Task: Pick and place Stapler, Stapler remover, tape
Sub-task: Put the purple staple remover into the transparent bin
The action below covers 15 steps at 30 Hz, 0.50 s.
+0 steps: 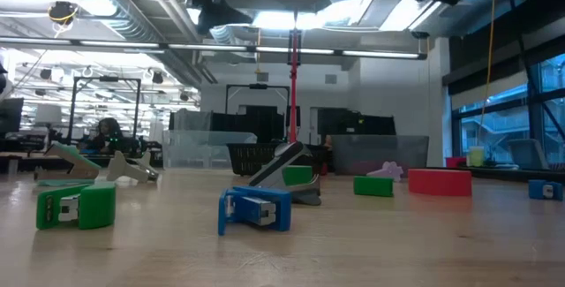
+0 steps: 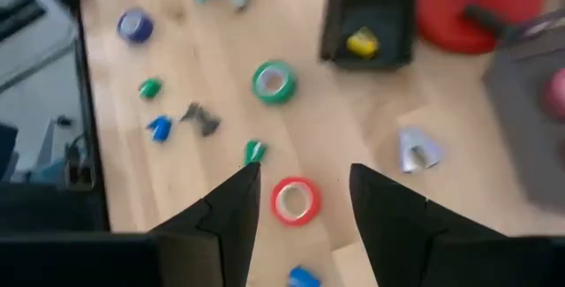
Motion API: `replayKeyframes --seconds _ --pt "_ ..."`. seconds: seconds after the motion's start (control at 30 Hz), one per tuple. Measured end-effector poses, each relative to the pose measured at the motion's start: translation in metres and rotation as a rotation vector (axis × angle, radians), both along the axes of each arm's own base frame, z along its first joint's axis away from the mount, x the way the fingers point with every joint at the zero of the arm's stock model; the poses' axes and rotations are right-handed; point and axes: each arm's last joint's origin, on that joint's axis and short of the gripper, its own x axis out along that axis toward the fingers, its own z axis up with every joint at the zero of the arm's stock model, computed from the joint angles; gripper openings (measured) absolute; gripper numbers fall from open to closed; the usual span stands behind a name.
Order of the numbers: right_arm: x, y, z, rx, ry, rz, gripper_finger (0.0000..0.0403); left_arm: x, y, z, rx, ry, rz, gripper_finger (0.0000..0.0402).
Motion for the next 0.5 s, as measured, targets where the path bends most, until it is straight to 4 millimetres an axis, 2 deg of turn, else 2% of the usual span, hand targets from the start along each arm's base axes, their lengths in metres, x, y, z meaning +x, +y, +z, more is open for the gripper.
replayKeyframes --seconds 0.1,0.23,0.37,0.5 --pt "0.008 0.022 -0.008 -0.001 0.052 0.024 0.0176 -0.001 0.000 -0.003 -0.014 0.034 0.000 0.0265" --pt "0.010 0.041 -0.030 -0.019 0.144 0.010 0.0176 -0.002 -0.001 -0.005 -0.023 0.055 0.000 0.0265" --pt "0.009 0.052 -0.061 -0.005 0.242 -0.022 0.0177 -0.002 -0.001 -0.006 -0.022 0.056 -0.001 0.0265" --pt "0.015 0.055 -0.087 -0.047 0.224 0.009 0.0177 -0.002 -0.001 -0.005 0.012 0.063 -0.014 0.0265"
